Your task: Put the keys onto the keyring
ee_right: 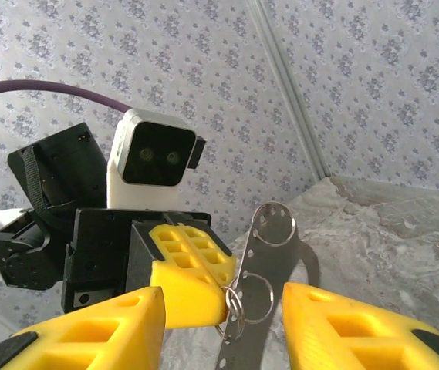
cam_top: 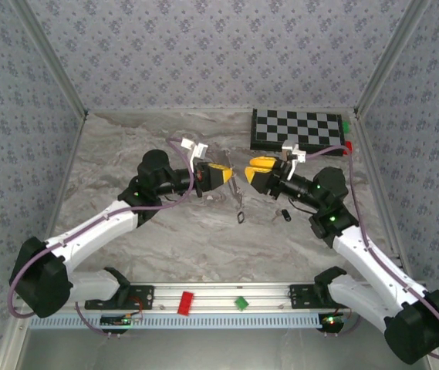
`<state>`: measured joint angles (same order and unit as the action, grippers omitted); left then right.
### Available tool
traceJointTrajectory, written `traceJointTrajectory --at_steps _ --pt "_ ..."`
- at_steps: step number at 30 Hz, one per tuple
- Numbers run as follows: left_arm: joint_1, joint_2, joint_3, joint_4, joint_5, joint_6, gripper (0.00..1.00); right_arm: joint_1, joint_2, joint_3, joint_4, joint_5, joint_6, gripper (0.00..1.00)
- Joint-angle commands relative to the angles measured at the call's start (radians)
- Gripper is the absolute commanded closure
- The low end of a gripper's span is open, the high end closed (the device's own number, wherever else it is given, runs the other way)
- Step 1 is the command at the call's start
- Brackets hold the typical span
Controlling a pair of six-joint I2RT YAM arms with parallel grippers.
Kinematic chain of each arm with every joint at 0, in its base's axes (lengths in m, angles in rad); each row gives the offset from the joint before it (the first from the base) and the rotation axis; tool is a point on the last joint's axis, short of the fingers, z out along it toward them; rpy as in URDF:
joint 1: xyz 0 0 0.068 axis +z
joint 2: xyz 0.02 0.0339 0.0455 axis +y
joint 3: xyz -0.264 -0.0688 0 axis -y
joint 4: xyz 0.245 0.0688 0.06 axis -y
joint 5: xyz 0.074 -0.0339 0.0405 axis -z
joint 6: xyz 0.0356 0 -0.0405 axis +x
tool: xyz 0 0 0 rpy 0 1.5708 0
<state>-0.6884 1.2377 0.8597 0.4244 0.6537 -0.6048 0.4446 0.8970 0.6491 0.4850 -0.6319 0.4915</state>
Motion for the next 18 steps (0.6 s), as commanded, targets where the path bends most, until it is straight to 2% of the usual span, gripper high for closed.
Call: traceJointTrajectory --at_steps 1,11,18 --pt "-0.005 -0.028 0.048 0.008 0.005 0.028 1.00 -0.004 -0.008 -0.009 -0.040 0.022 -0.030 0.56" --pt "-0.009 -0.029 0.090 -0.111 -0.094 -0.005 1.00 -0.005 -0.007 -0.020 -0.050 0.062 -0.027 0.56" --pt "-0.013 -0.026 0.158 -0.308 -0.280 -0.034 1.00 -0.005 -0.009 -0.036 -0.062 0.088 -0.032 0.57"
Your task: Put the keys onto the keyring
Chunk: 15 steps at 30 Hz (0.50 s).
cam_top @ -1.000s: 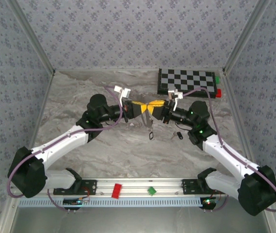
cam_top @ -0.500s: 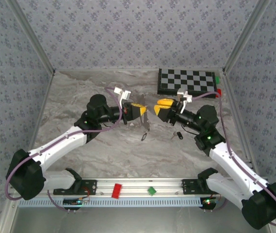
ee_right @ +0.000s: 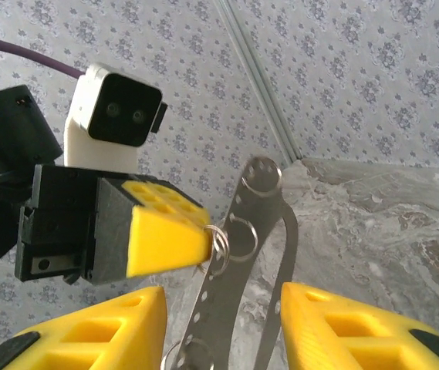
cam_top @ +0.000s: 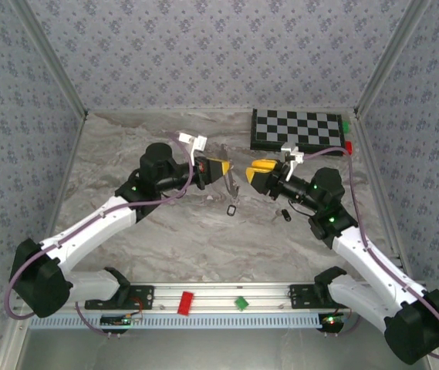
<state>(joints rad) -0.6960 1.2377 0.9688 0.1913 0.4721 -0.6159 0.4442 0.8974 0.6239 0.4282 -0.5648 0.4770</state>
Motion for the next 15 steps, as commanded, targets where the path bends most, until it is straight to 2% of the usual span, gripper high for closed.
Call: traceJointTrajectory --at_steps 1,7,15 --pt "-0.006 -0.026 0.055 -0.090 -0.111 -0.027 1.00 -0.003 -0.010 -0.012 -0.003 0.020 -0.016 0.57" --pt "-0.006 -0.016 0.087 -0.152 -0.154 -0.047 1.00 -0.002 -0.003 -0.013 0.000 0.023 -0.017 0.57" --pt "-0.006 -0.027 0.075 -0.150 -0.156 -0.035 1.00 0.001 0.005 -0.012 0.003 0.024 -0.015 0.57"
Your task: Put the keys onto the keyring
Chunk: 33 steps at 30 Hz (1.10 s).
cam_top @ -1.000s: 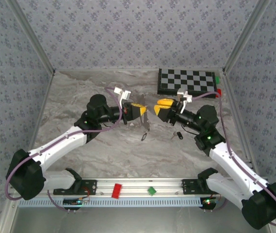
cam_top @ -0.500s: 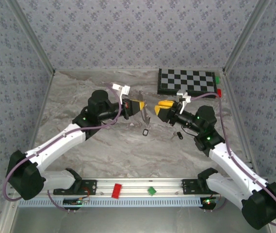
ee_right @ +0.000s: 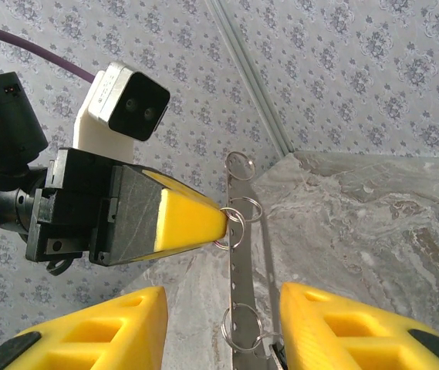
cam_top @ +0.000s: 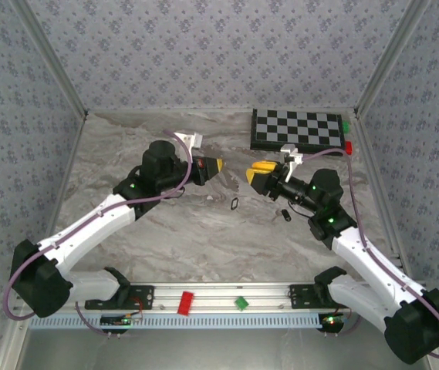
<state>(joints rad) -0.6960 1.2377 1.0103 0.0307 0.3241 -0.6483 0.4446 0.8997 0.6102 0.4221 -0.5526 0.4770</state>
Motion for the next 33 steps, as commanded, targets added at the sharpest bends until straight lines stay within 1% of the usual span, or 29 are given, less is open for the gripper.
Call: traceJointTrajectory --at_steps 1,11,15,17,19,22,25,27,30,33 --pt "-0.006 -0.027 0.032 0.013 -0.004 0.001 1.00 0.001 0.004 0.001 0.010 0.010 -0.017 0.57" --pt "-0.005 -0.032 0.025 0.015 -0.002 0.033 1.00 0.003 0.002 0.002 -0.019 0.027 -0.026 0.57" --pt "-0.006 -0.029 0.019 0.014 -0.001 0.066 1.00 0.004 -0.004 0.003 -0.068 0.064 -0.041 0.56" --pt "-0.006 -0.029 0.013 0.014 0.002 0.102 1.00 0.004 -0.005 0.012 -0.141 0.102 -0.057 0.55" --pt "-0.006 -0.030 0.000 0.014 0.011 0.158 1.00 0.003 -0.004 0.023 -0.238 0.166 -0.072 0.55" --pt "-0.007 -0.039 -0.029 0.016 0.003 0.223 1.00 -0.004 0.001 0.034 -0.386 0.250 -0.090 0.57" --pt "-0.015 -0.042 -0.039 -0.021 -0.020 0.296 1.00 -0.020 0.006 0.038 -0.542 0.309 -0.087 0.57" --pt "-0.023 -0.049 -0.061 -0.018 -0.023 0.327 1.00 -0.044 0.006 0.036 -0.637 0.319 -0.088 0.56" --pt "-0.041 -0.055 -0.087 -0.018 -0.022 0.377 1.00 -0.074 -0.011 0.007 -0.722 0.365 -0.086 0.56" --pt "-0.047 -0.059 -0.114 0.005 -0.012 0.389 1.00 -0.096 -0.033 -0.030 -0.777 0.408 -0.080 0.56"
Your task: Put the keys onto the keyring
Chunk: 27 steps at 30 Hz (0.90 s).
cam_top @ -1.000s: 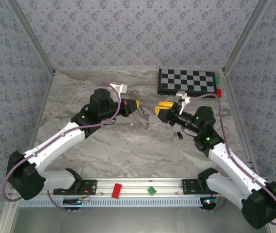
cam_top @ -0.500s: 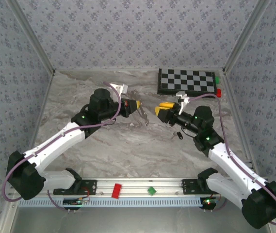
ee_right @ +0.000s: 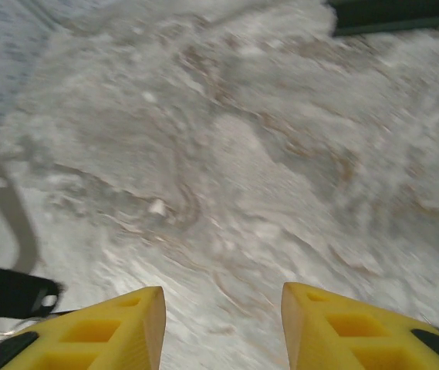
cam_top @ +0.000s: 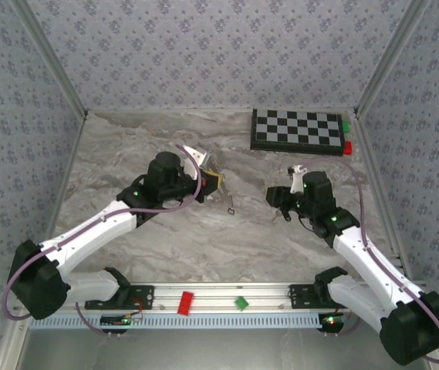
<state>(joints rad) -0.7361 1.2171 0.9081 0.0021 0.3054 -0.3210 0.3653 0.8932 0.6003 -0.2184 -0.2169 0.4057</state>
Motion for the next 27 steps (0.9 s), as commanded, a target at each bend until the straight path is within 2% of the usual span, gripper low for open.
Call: traceJointTrajectory --at_steps 1,6,10,17,27 --pt "-0.008 -0.040 -0.028 0.052 0.015 0.062 1.00 -0.021 -0.031 -0.029 -0.156 0.088 -0.007 0.57" --pt "-0.007 -0.051 -0.080 0.122 0.036 0.062 1.00 -0.034 -0.042 -0.050 -0.225 0.135 0.005 0.61" --pt "-0.007 -0.066 -0.119 0.176 0.048 0.051 1.00 -0.035 -0.040 -0.068 -0.211 0.180 0.028 0.61" --pt "-0.009 -0.096 -0.138 0.179 0.059 0.044 1.00 -0.034 -0.005 -0.084 -0.179 0.206 0.096 0.60" --pt "-0.008 -0.120 -0.157 0.198 0.036 0.012 1.00 -0.034 0.118 -0.021 -0.160 0.165 0.055 0.60"
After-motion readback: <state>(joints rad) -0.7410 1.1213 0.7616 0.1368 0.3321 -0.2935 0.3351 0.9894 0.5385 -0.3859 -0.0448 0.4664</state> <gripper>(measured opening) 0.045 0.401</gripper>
